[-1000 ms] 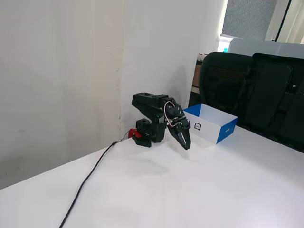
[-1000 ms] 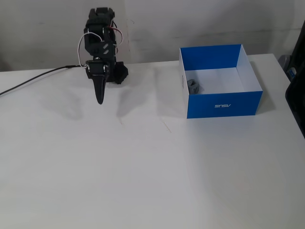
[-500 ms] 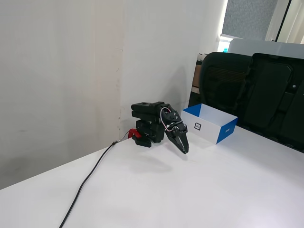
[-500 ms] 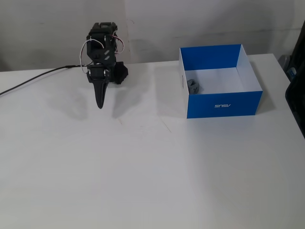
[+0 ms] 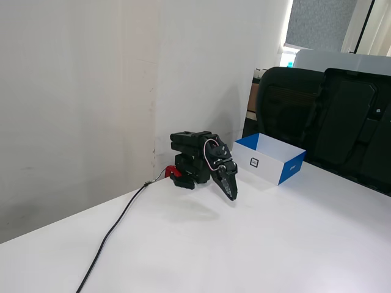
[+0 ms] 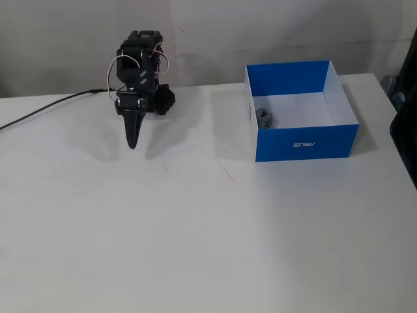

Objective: Grasp the gray block and put it in the box.

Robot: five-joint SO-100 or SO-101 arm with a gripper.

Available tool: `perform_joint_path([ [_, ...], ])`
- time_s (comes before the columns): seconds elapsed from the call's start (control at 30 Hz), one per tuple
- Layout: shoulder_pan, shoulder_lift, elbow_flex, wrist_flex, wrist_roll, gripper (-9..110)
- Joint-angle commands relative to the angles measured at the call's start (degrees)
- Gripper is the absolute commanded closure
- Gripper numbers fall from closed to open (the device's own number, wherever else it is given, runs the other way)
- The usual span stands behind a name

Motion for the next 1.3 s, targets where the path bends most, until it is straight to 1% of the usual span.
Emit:
perform_joint_path([
  [0.0,-0.53,0.62,2.02,-0.18,-0.44,101],
  [1.27,-0.26,0.62,2.02,-0.35,-0.44,101],
])
